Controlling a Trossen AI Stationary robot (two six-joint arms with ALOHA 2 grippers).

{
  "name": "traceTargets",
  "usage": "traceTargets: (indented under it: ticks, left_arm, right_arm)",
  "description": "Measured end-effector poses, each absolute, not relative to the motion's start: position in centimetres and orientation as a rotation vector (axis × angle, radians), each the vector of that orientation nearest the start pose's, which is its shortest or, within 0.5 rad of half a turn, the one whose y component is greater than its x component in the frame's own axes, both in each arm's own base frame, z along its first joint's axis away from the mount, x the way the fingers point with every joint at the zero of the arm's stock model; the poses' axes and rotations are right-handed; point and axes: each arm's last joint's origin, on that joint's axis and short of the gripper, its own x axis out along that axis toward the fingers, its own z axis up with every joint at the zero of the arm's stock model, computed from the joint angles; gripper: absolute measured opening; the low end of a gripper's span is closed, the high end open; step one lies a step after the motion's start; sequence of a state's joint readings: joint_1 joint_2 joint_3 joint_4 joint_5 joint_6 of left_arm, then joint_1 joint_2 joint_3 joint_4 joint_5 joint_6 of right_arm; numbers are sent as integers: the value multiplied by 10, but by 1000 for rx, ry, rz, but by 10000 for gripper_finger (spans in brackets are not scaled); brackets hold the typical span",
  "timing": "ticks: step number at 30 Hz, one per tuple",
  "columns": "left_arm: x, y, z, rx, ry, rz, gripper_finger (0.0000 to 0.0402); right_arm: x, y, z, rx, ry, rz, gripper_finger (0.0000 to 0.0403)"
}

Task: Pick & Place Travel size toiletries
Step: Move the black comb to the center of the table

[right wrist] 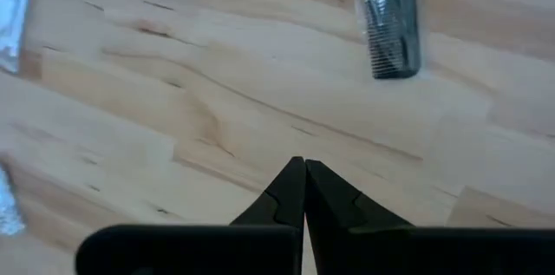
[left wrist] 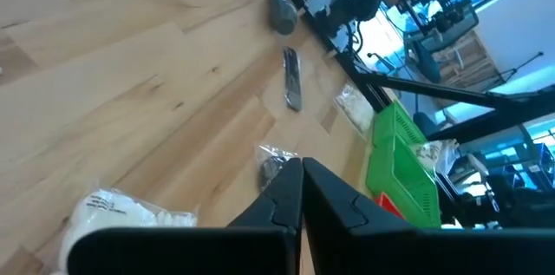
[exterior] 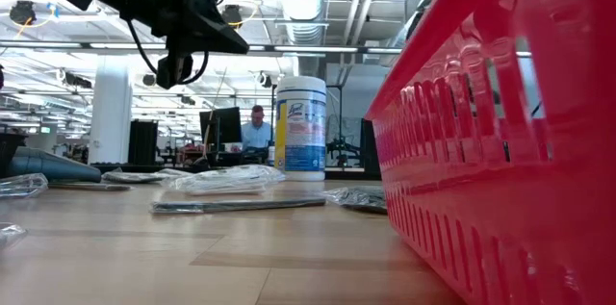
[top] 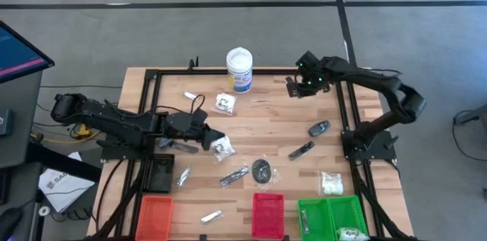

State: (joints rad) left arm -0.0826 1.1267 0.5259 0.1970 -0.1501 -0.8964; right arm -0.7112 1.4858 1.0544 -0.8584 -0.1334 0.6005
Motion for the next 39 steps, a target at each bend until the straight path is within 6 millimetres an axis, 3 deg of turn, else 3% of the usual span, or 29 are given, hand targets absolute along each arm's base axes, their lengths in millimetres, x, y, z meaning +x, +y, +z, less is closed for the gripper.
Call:
traceTargets:
  ticks: [9,17,23,30,34,39]
  left_arm:
    - [231,-16,215,-809,355,206,0]
    - [231,-17,216,-754,364,177,0]
    - [231,-16,216,-742,363,175,0]
    - [231,-17,216,-738,367,157,0]
    - [231,-17,216,-725,370,145,0]
    - [231,-17,216,-726,372,141,0]
  right_arm:
    - [222,-184,191,1199,1136,-886,0]
    - [231,-200,209,1230,1077,-884,0]
    - [215,-222,221,1276,1024,-950,0]
    - [200,-231,203,1335,1152,-1000,0]
    - [209,-234,189,1323,1245,-976,0]
    - [217,-241,195,1244,1259,-1041,0]
